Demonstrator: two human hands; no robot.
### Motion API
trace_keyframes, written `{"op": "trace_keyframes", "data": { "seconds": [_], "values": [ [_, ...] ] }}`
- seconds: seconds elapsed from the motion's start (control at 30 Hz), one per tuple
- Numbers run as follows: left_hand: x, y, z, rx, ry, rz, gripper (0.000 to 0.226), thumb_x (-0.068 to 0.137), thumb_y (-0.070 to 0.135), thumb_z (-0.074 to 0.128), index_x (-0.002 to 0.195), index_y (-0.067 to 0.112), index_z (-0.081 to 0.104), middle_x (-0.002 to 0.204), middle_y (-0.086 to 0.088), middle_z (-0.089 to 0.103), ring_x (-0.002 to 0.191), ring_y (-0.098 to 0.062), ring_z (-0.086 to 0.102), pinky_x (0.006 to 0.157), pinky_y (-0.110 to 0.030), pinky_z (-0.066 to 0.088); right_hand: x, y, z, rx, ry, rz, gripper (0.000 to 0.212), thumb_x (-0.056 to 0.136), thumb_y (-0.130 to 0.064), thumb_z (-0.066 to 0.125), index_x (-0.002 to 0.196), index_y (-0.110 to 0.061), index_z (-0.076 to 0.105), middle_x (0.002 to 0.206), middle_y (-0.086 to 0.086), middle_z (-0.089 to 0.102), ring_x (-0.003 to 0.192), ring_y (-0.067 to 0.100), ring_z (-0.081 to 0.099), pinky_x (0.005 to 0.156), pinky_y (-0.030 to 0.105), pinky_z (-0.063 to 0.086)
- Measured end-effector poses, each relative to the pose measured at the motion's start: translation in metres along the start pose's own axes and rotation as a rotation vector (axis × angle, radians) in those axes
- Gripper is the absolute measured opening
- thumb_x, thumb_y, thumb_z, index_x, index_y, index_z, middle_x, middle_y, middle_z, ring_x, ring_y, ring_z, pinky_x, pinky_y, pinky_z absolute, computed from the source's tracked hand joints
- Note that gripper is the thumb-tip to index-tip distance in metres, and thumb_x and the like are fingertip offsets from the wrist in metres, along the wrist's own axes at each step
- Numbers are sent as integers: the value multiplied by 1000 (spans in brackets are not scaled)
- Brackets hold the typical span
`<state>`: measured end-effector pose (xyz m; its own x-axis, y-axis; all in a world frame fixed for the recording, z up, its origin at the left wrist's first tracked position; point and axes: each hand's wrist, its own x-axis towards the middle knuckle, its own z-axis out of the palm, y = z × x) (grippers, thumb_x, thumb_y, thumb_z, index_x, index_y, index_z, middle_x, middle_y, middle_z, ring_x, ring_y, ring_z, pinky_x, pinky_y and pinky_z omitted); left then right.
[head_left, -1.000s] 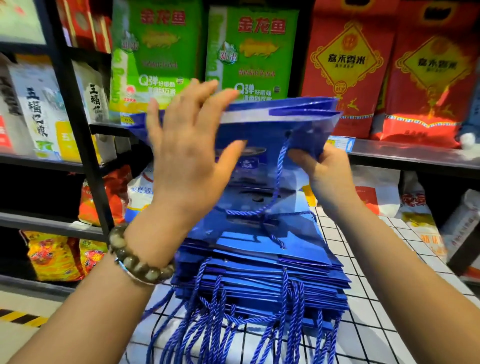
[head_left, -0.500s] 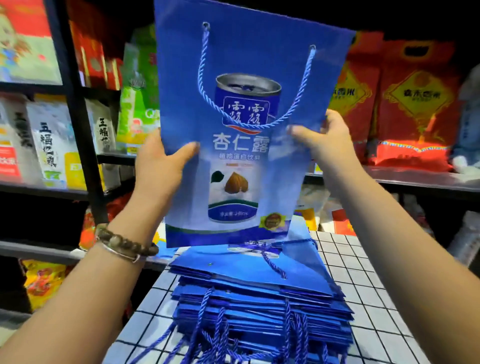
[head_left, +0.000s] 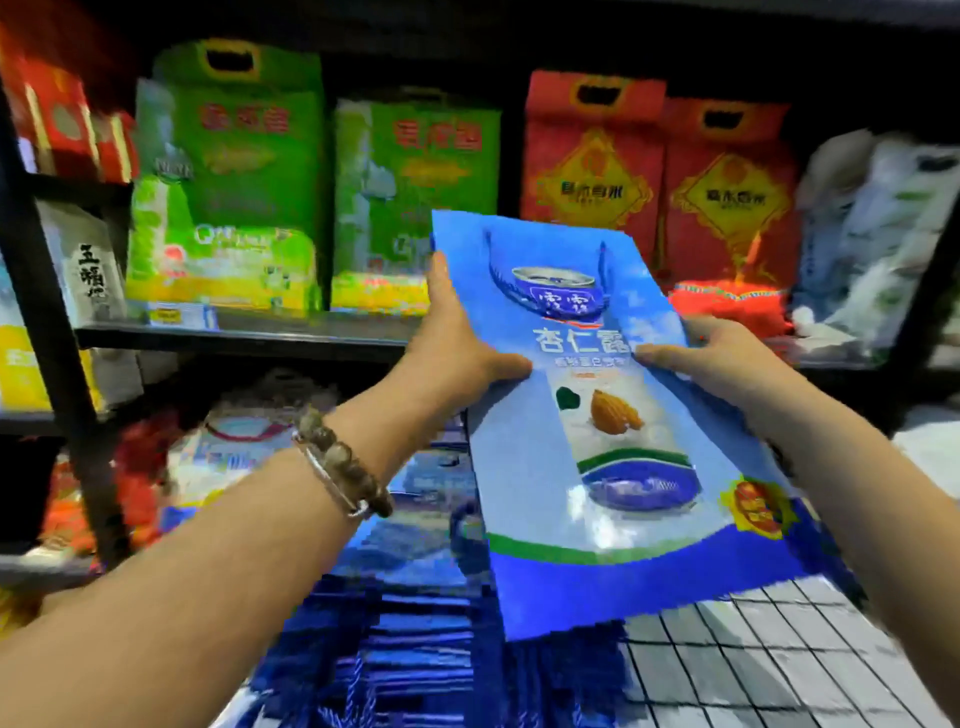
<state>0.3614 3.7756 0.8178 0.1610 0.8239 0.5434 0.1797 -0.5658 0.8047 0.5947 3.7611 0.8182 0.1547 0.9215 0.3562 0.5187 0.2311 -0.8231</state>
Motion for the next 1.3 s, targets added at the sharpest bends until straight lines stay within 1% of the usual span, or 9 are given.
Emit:
{"op": "trace_keyframes", "data": {
  "seconds": [0.3,0.5,0.6,0.7,0.8,0.9,1.07,1.2,1.3],
  "values": [
    [-8,-58,134,815,-687,-214,101,84,54,53,145,13,-16,136,-16,47,118,-33,49,94,-35,39,-41,123,-58,-377,66,384,31,70,-29,79,88,-17,57,91,2,63,74,17,58,63,29,41],
    [-21,-99,168,1333,-963,-242,101,81,72,37,147,11,-9,145,-18,36,134,-36,32,111,-54,8,-50,168,-45,-620,-57,405,37,75,-37,73,70,-20,40,74,-5,50,63,8,43,50,21,28],
    [-26,-104,170,1437,-1008,-242,97,80,75,32,147,14,-1,145,-14,37,136,-36,28,109,-62,-3,-53,180,-35,-651,-124,420,42,78,-36,70,64,-26,32,67,-10,37,57,3,33,44,17,26],
    [-29,-97,171,1495,-1061,-169,79,79,76,31,136,21,39,140,-7,43,136,-34,25,106,-65,-2,-57,190,-32,-651,-110,446,33,78,-39,69,79,-16,45,85,-1,50,68,11,44,47,19,27],
    [-29,-75,171,1527,-1062,-78,62,84,65,40,125,21,52,135,-7,46,131,-31,32,107,-49,22,-60,193,-30,-783,-91,447,44,77,-51,65,91,-13,48,105,7,57,81,20,49,53,26,33],
    [-36,-37,177,1306,-1032,19,35,95,33,45,121,11,55,127,-6,55,118,-23,49,75,-22,38,-59,196,-26,-1019,-71,322,61,78,-57,59,117,-11,50,131,12,44,111,28,48,79,36,41],
    [-96,-17,216,1192,-921,-45,39,95,25,40,129,6,43,136,-13,44,126,-29,40,92,-37,36,-46,191,-5,-868,-110,125,61,91,-40,48,140,-7,31,149,12,27,133,30,30,105,40,32],
    [-133,-54,232,1095,-779,-322,71,96,47,27,146,4,1,154,-21,-4,142,-36,-6,110,-57,3,-48,202,12,-892,-315,201,60,96,-44,32,146,-17,15,156,6,6,143,24,8,114,46,11],
    [-139,-73,231,1023,-728,-307,73,94,55,19,147,11,-4,154,-16,-12,141,-33,-15,110,-55,-8,-54,213,17,-923,-363,250,62,95,-50,22,148,-22,3,157,4,-2,144,23,-1,114,48,1]
  ]
}}
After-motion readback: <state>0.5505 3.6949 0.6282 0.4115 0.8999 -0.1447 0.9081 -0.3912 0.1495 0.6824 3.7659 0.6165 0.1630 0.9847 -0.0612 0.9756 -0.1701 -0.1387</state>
